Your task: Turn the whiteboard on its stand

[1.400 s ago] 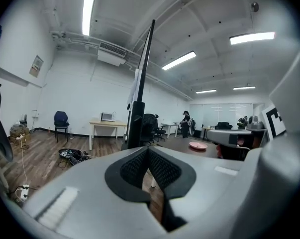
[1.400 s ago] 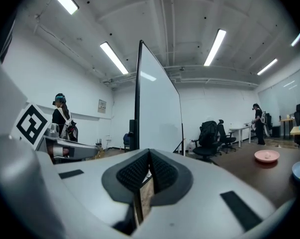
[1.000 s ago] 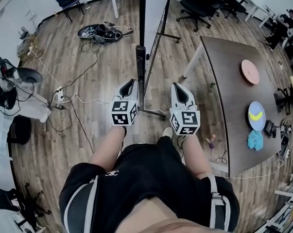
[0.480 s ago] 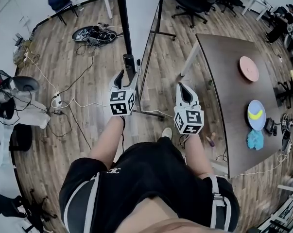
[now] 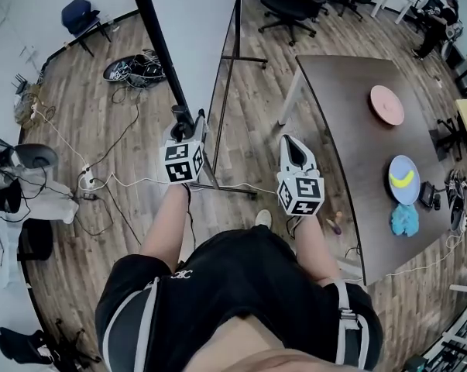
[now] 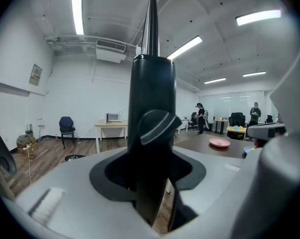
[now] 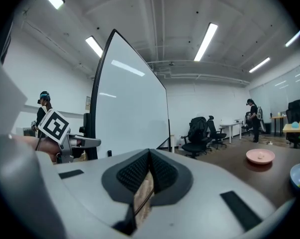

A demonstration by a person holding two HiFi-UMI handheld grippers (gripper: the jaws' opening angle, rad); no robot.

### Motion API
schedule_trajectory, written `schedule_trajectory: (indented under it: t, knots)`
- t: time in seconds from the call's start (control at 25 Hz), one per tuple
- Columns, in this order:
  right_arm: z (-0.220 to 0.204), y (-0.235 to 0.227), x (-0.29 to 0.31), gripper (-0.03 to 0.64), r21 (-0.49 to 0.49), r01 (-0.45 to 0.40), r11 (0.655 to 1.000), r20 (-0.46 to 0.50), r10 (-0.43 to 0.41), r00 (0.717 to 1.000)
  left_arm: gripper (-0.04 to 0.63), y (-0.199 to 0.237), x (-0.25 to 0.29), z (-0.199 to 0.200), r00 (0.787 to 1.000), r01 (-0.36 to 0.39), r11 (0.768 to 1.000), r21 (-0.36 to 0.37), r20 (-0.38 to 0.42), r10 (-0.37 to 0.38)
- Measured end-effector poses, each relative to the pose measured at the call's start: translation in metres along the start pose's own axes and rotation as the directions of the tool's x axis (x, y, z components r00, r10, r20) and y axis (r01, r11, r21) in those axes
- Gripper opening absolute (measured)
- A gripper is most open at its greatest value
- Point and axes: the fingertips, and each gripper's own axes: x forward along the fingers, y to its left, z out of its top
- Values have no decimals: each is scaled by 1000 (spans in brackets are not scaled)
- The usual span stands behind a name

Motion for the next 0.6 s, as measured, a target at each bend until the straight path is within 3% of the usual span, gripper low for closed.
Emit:
schedule_trajectory:
  t: [0.6]
  knots:
    - [-7, 4, -14, 8, -3, -7, 1000, -7, 7, 1000, 181, -17, -31, -7, 999, 15, 1000, 14, 39, -16]
